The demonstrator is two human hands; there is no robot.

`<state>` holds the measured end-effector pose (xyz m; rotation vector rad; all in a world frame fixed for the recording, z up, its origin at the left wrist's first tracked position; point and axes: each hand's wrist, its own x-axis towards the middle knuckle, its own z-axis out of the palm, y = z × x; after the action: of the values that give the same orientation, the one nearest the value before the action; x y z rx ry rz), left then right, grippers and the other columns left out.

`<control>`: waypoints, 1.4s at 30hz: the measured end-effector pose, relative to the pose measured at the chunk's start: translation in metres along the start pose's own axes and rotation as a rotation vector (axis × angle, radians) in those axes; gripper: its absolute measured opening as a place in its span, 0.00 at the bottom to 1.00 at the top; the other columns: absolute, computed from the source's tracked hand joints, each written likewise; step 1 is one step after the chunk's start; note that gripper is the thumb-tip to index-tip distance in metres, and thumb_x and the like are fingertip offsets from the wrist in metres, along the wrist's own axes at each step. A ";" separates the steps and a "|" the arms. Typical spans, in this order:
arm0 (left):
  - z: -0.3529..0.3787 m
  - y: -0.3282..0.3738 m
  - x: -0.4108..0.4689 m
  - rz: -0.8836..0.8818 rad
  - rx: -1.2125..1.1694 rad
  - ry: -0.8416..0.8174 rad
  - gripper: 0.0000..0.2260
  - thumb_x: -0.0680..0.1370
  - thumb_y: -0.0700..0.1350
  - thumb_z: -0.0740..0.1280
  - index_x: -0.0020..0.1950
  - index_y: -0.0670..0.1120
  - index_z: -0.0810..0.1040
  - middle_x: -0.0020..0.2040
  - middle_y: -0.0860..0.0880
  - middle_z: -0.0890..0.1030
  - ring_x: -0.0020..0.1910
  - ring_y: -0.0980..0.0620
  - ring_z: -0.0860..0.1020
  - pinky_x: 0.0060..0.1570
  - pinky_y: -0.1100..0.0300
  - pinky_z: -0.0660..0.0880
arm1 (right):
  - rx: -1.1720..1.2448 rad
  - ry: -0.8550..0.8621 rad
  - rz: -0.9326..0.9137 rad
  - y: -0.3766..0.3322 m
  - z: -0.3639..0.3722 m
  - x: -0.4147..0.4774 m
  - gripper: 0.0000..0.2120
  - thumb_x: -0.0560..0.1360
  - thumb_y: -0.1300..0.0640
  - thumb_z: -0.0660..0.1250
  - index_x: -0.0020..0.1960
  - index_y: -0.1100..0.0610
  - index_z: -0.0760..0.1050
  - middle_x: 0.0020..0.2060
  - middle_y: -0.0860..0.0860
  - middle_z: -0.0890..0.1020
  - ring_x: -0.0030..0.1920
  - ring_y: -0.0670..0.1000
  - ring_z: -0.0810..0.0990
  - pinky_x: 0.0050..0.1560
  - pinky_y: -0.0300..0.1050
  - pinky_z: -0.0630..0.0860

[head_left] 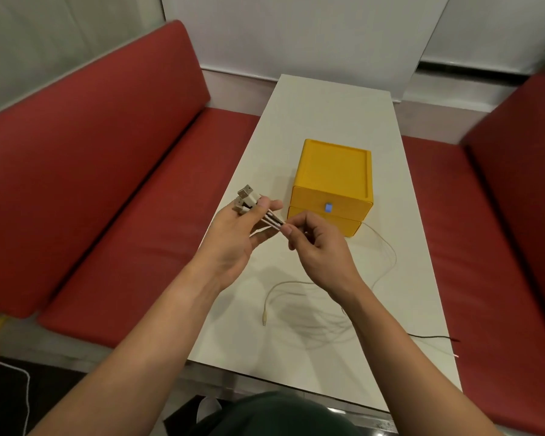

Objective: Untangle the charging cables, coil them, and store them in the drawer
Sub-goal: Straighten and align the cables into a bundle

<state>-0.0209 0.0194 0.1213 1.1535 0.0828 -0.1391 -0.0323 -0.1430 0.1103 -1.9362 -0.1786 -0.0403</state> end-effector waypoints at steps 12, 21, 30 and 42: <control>-0.006 0.014 -0.001 -0.042 -0.070 0.067 0.09 0.80 0.37 0.70 0.61 0.41 0.81 0.54 0.41 0.87 0.48 0.47 0.87 0.47 0.57 0.84 | 0.033 -0.051 0.001 -0.005 -0.013 0.008 0.06 0.81 0.57 0.69 0.46 0.55 0.82 0.31 0.46 0.82 0.28 0.41 0.69 0.30 0.32 0.64; -0.012 0.017 0.001 -0.093 -0.145 0.034 0.14 0.82 0.36 0.67 0.67 0.42 0.77 0.57 0.40 0.86 0.52 0.45 0.87 0.49 0.57 0.84 | 0.051 -0.163 0.039 -0.008 -0.018 0.012 0.06 0.82 0.53 0.69 0.52 0.52 0.85 0.34 0.47 0.84 0.33 0.44 0.70 0.34 0.42 0.66; -0.015 0.018 0.002 -0.131 -0.146 -0.037 0.13 0.83 0.34 0.64 0.67 0.40 0.75 0.60 0.39 0.85 0.59 0.42 0.85 0.56 0.55 0.83 | -0.099 -0.170 0.000 -0.006 -0.019 0.015 0.06 0.82 0.53 0.69 0.48 0.50 0.84 0.31 0.45 0.80 0.31 0.41 0.70 0.31 0.34 0.65; -0.015 0.017 0.004 -0.143 -0.256 -0.057 0.16 0.86 0.33 0.56 0.74 0.38 0.69 0.63 0.37 0.83 0.64 0.42 0.82 0.64 0.50 0.79 | -0.152 -0.282 0.010 -0.002 -0.023 0.016 0.09 0.84 0.52 0.65 0.58 0.48 0.84 0.36 0.47 0.83 0.36 0.41 0.74 0.38 0.39 0.68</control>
<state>-0.0143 0.0401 0.1302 0.8868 0.1291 -0.2799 -0.0156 -0.1623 0.1226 -2.0893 -0.3621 0.2324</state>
